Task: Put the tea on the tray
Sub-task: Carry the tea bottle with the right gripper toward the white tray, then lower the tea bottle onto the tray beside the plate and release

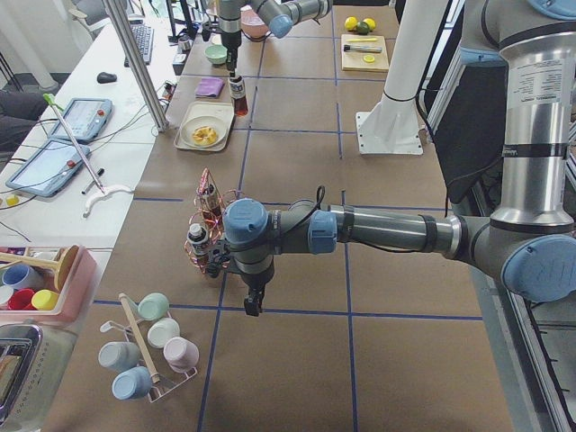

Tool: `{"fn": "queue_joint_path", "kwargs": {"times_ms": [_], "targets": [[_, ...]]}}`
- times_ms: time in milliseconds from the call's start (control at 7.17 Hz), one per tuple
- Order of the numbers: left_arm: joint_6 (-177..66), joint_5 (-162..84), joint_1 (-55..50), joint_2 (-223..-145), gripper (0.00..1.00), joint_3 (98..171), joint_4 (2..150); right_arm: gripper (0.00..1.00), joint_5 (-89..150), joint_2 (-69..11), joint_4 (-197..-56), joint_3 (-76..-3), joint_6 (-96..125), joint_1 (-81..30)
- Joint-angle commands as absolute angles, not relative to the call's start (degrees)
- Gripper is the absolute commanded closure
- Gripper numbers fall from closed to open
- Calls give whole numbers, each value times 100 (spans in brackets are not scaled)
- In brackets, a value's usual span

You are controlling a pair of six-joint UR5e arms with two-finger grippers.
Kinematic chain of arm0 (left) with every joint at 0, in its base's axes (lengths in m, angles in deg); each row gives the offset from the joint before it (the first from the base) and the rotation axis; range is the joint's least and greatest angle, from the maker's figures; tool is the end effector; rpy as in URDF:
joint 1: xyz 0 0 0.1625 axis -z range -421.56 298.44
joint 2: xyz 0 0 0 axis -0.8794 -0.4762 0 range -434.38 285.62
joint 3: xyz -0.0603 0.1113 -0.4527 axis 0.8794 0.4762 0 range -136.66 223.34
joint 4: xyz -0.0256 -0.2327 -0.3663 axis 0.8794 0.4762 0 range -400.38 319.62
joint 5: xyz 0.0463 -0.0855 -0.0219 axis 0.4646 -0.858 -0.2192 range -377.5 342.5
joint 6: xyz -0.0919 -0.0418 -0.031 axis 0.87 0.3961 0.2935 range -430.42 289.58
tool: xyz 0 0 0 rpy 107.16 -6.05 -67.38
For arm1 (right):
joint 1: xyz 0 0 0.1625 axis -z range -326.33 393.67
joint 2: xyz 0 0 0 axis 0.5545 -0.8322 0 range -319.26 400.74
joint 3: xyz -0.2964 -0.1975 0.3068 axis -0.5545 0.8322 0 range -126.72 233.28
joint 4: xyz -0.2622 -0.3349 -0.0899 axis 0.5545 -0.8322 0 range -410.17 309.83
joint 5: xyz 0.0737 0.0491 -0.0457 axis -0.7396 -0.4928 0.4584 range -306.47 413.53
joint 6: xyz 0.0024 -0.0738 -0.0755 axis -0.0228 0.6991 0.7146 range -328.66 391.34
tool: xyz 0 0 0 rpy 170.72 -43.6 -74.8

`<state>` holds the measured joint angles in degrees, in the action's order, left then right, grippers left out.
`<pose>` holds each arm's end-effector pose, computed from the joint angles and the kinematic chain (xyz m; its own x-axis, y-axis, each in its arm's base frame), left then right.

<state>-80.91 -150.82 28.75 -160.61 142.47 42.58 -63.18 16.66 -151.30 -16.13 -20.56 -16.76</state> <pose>-0.0635 -0.4781 0.6725 0.7163 0.1584 -0.6796 -0.1272 0.9872 0.0960 -0.4787 -0.7142 0.0820 0.7402 0.0304 0.6717 -0.0902 0.9944 0.0544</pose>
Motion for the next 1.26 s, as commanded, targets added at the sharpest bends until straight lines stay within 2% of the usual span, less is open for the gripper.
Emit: {"fn": "queue_joint_path", "kwargs": {"times_ms": [0,279,419,558,837,1116], "targets": [[-8088,-15083,2870,-16087,0,14248,4259,100,-6583,1991,-14108,-212,-1823,-2073],[-8088,-15083,2870,-16104,0,14257,4259,100,-6583,2070,-14078,54,-1806,-2064],[-8088,-15083,2870,-16122,0,14257,4259,97,-6583,2061,-14078,81,-1788,-2047],[-8088,-15083,2870,-16139,0,14257,4259,79,-6574,2026,-14078,90,-1727,-2012],[-8088,-15083,2870,-16157,0,14257,4259,28,-6539,1947,-13965,81,-1726,-1942],[-8088,-15083,2870,-16157,0,14257,4259,2,-6556,1947,-13876,55,-1753,-1967]]}}
